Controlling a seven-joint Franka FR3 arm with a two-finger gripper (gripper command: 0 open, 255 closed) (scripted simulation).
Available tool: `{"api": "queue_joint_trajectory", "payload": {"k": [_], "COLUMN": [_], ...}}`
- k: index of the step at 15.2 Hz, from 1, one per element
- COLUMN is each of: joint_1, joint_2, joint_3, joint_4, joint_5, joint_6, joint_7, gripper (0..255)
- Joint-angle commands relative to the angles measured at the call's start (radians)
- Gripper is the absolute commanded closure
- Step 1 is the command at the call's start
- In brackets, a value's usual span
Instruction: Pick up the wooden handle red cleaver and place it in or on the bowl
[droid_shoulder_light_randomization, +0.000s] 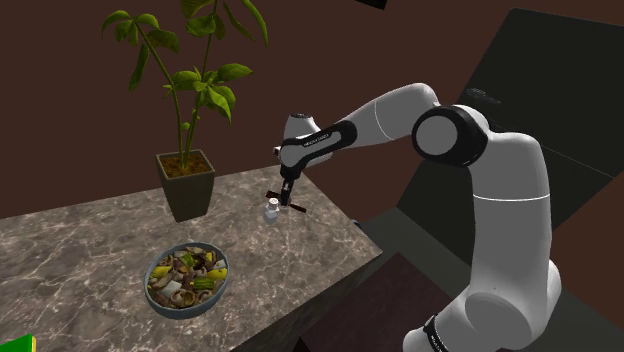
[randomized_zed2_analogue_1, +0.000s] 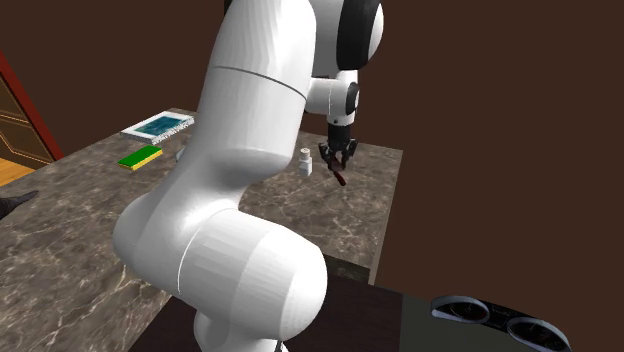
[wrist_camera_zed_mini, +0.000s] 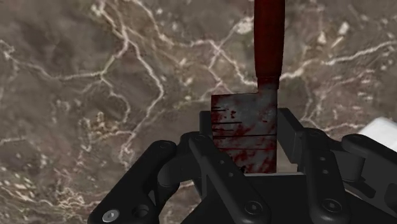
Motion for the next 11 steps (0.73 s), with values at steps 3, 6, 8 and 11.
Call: {"api": "queue_joint_trajectory", "payload": {"k": [3,6,8,11], "joint_1": [-0.003,-0.005,-0.006,-0.008], "joint_2": [-0.036,-0.062,-0.079,-0.103], "joint_3": [0.004,0.007,0.009,0.012], "joint_4": [-0.002,0.0,0.002,0.008], "joint_5": [0.006,0.01,0.013,0.017], "joint_6": [-0.034,-0.062,-0.081,-0.11], "joint_7": [-0.003,-0.006,-0.007,-0.01], "gripper": [255,255,255,255]}}
